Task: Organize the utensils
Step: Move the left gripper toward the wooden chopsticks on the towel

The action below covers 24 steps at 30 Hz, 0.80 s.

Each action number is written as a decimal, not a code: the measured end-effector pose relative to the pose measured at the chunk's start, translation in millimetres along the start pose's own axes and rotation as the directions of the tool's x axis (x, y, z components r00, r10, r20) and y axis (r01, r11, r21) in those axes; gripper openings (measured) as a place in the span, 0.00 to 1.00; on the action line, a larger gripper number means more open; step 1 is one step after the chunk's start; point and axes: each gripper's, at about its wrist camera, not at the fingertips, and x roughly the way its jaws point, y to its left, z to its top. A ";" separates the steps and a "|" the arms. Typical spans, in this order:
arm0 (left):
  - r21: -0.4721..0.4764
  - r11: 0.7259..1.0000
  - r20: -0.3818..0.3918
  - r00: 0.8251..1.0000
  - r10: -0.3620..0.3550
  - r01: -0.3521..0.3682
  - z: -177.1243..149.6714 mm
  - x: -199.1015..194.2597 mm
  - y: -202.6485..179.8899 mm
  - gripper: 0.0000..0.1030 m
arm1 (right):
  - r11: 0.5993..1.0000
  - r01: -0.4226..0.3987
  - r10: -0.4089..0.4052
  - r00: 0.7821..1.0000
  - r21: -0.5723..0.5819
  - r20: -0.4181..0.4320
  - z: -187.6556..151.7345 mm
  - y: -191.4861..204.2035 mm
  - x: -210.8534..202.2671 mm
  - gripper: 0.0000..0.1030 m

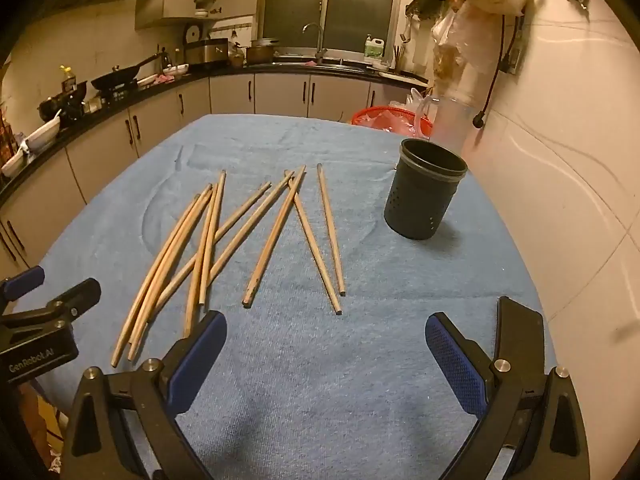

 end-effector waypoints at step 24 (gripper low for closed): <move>0.030 0.999 -0.004 1.000 -0.029 0.029 -3.1 0.0 -8.2 0.96 | 1.000 0.006 -0.006 1.000 -0.003 -0.011 -2.6 1.6 2.0 0.98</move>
